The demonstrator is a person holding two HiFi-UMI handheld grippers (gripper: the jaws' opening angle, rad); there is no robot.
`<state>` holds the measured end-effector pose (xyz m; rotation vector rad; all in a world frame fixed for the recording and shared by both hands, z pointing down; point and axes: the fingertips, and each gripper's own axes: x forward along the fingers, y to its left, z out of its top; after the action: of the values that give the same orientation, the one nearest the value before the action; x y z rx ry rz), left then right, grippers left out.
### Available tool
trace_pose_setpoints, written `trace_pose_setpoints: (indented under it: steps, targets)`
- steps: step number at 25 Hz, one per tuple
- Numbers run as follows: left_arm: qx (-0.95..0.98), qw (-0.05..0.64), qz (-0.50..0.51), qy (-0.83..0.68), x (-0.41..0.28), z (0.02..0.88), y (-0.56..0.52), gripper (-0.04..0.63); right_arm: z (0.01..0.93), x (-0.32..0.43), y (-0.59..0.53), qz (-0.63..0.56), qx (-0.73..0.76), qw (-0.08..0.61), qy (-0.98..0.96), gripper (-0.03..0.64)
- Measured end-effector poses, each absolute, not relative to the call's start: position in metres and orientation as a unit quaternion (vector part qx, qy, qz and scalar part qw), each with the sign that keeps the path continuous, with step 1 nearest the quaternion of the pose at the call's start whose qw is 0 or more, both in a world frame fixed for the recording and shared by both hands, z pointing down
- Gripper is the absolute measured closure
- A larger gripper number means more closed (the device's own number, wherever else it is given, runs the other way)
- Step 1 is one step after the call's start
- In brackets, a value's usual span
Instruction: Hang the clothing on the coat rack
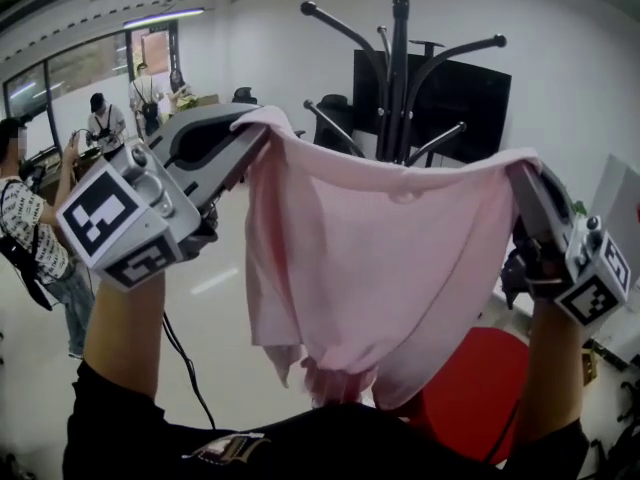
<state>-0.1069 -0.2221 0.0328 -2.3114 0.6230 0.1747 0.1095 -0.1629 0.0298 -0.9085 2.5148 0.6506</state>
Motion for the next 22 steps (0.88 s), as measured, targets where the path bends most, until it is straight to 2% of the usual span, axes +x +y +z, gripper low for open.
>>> trace_pose_setpoints:
  steps: [9, 22]
  targets:
    - [-0.894, 0.375, 0.081, 0.232, -0.102, 0.024, -0.223, 0.592, 0.022, 0.106, -0.16, 0.244, -0.328, 0.195, 0.891, 0.598]
    - [-0.915, 0.339, 0.064, 0.21, -0.102, 0.045, -0.239, 0.592, 0.038, 0.119, -0.168, 0.201, -0.367, 0.186, 0.889, 0.598]
